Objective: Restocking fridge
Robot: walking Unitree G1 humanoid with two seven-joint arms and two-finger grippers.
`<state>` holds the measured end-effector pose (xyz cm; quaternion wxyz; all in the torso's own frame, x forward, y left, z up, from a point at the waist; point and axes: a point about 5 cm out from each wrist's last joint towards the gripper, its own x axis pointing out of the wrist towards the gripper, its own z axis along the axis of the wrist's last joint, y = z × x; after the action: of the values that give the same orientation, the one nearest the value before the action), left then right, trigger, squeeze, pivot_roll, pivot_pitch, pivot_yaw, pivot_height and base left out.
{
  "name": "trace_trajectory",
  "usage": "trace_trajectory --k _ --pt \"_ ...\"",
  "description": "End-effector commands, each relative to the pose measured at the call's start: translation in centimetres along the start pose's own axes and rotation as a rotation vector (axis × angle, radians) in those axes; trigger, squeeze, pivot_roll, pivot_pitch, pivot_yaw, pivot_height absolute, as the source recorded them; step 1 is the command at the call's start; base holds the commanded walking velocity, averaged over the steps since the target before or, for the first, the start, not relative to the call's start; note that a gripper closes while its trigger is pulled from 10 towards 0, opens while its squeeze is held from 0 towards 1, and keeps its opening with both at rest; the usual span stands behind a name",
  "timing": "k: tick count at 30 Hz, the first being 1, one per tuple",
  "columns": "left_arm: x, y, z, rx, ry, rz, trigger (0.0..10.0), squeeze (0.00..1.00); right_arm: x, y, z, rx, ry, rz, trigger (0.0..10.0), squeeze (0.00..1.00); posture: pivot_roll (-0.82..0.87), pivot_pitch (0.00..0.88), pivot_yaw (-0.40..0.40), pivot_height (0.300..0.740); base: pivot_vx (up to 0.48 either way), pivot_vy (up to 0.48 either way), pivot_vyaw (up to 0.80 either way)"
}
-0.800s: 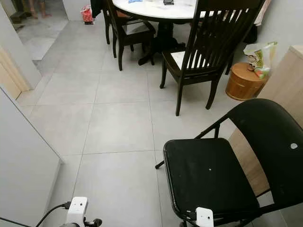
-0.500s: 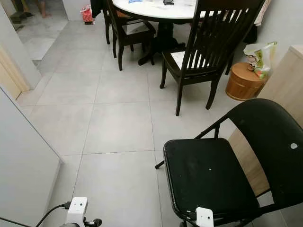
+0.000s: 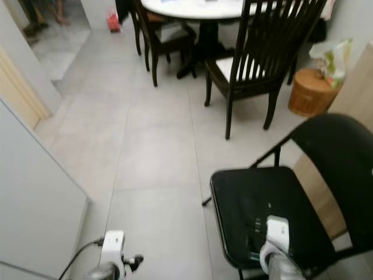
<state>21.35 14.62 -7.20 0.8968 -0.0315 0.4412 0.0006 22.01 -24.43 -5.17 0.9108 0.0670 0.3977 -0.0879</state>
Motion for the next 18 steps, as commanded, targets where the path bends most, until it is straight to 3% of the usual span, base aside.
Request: trace_trajectory --k 1,18 --pt "-0.17 0.5 -1.08 -0.016 0.032 0.022 10.0 0.0 -0.37 0.4 -2.77 0.027 0.09 0.011 10.0 0.0 -0.01 0.0 0.065 0.74 0.0 0.0 0.0" --pt "-0.11 0.23 -0.86 -0.047 0.028 0.033 10.0 0.0 -0.29 0.18 -2.17 0.022 0.074 0.009 10.0 0.0 -0.04 0.0 0.058 0.74 0.0 0.0 0.0"
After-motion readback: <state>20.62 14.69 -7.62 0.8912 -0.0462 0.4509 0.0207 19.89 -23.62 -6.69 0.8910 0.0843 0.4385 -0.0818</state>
